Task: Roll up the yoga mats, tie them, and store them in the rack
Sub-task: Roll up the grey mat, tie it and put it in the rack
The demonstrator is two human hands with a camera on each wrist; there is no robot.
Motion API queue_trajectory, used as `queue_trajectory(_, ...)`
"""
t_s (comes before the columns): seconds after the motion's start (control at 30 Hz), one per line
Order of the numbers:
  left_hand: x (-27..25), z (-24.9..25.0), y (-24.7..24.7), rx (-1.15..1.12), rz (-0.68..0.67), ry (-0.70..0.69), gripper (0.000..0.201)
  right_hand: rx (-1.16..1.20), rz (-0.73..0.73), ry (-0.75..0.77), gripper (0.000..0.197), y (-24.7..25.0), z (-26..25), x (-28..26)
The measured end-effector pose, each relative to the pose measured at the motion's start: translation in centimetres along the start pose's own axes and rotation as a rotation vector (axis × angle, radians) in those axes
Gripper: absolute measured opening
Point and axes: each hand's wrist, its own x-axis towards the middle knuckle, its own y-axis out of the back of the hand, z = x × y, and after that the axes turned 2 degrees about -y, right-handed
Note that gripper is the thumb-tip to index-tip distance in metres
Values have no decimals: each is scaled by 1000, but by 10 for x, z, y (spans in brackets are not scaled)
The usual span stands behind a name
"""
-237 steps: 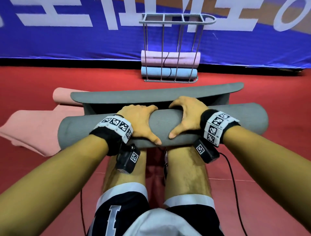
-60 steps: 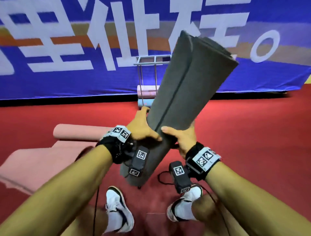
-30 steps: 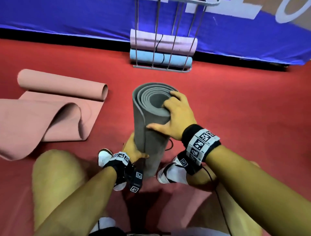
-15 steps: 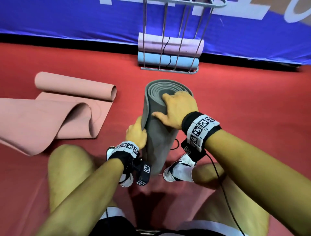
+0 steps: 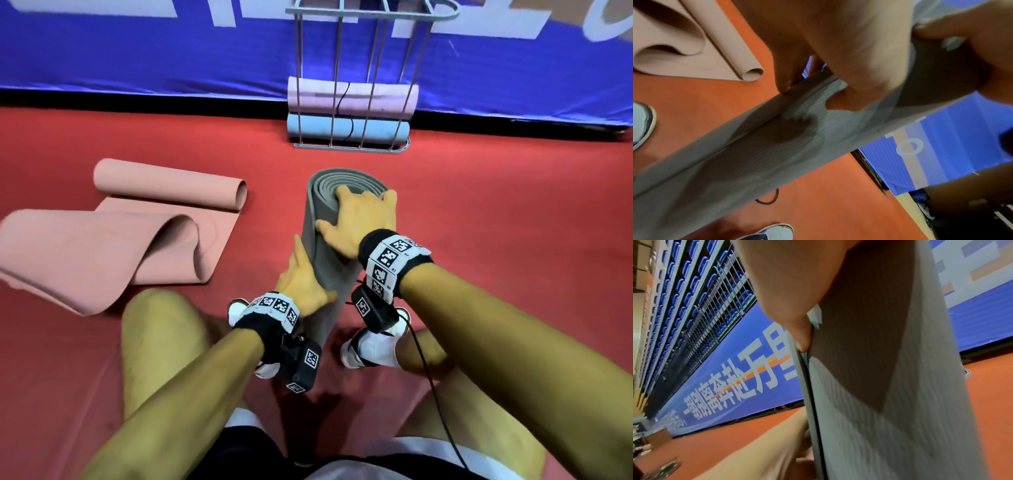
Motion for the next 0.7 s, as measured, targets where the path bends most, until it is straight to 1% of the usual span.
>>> queue_trajectory(0.03, -4, 5, -2, -34, 18, 9, 148, 32, 15, 16, 46, 0, -2, -3)
queue_trajectory(0.1, -9, 13, -4, -162, 109, 26, 157, 156, 13, 72, 55, 3, -7, -12)
queue_trajectory(0.13, -11, 14, -2, -225, 172, 30, 156, 257, 13, 114, 61, 3, -8, -15)
queue_trajectory(0.17, -12, 13, 1, -269, 231, 25, 151, 392, 29, 167, 65, 4, -6, -19)
queue_trajectory(0.2, -13, 11, 7, -291, 270, 18, 144, 542, 94, 221, 64, 6, -2, -24)
queue_trajectory(0.23, -13, 8, 12, -293, 294, 8, 136, 666, 219, 256, 59, 6, 6, -26)
queue_trajectory(0.27, -15, 5, 18, -283, 309, -4, 129, 746, 372, 248, 55, 5, 16, -26)
queue_trajectory(0.3, -15, 0, 22, -276, 324, -25, 125, 779, 494, 177, 53, 6, 26, -25)
queue_trajectory(0.33, -17, -4, 26, -273, 335, -50, 124, 788, 543, 57, 56, 4, 38, -22)
queue_trajectory(0.37, -18, -8, 28, -283, 342, -69, 123, 821, 483, -63, 63, 3, 47, -20)
queue_trajectory(0.4, -19, -10, 30, -291, 332, -86, 123, 902, 324, -163, 74, 5, 51, -20)
queue_trajectory(0.43, -18, -10, 31, -293, 311, -116, 123, 1030, 137, -248, 85, 6, 51, -21)
queue_trajectory(0.47, -20, -6, 32, -304, 274, -164, 123, 1189, -19, -310, 91, 7, 49, -24)
queue_trajectory(0.5, -19, -2, 32, -327, 232, -231, 121, 1316, -97, -342, 87, 9, 48, -26)
queue_trajectory(0.53, -20, 4, 34, -368, 192, -316, 116, 1386, -97, -341, 74, 11, 46, -26)
queue_trajectory(0.57, -20, 9, 38, -422, 163, -390, 110, 1370, -55, -341, 57, 13, 46, -26)
queue_trajectory(0.63, -21, 23, 53, -531, 82, -481, 93, 1277, 32, -352, 39, 19, 46, -27)
queue_trajectory(0.67, -22, 34, 61, -579, 23, -484, 84, 1237, 48, -357, 33, 20, 48, -28)
queue_trajectory(0.7, -23, 43, 66, -648, -32, -446, 80, 1195, 54, -351, 27, 22, 49, -32)
